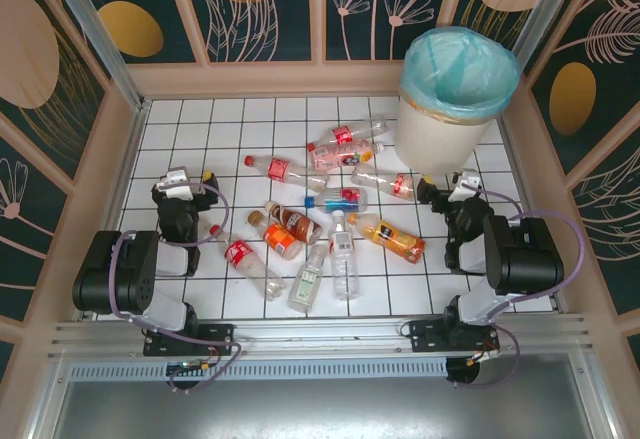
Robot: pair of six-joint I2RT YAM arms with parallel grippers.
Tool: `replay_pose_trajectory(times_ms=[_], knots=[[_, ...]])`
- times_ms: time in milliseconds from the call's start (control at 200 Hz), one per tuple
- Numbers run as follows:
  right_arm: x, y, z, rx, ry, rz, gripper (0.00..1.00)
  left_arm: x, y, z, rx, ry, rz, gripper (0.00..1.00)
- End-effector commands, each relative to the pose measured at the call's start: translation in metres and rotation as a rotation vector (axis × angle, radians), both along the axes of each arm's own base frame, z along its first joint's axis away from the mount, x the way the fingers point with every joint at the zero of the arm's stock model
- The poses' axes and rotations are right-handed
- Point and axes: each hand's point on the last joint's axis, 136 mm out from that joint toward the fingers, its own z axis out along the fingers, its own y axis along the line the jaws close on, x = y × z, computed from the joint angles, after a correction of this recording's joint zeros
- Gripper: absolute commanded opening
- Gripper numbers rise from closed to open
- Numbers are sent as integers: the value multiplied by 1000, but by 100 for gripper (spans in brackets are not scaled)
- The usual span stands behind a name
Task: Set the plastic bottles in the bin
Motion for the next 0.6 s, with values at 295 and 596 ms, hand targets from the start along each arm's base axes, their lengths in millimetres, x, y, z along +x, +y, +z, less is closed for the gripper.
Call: replay_pose_trajectory(times_ms=[295,596], knots=[[5,0,15,-26,-45,2,99,4,-3,7,10,-21,-17,99],[5,-1,14,-22,-44,-7,99,4,-3,7,11,-20,-17,99]])
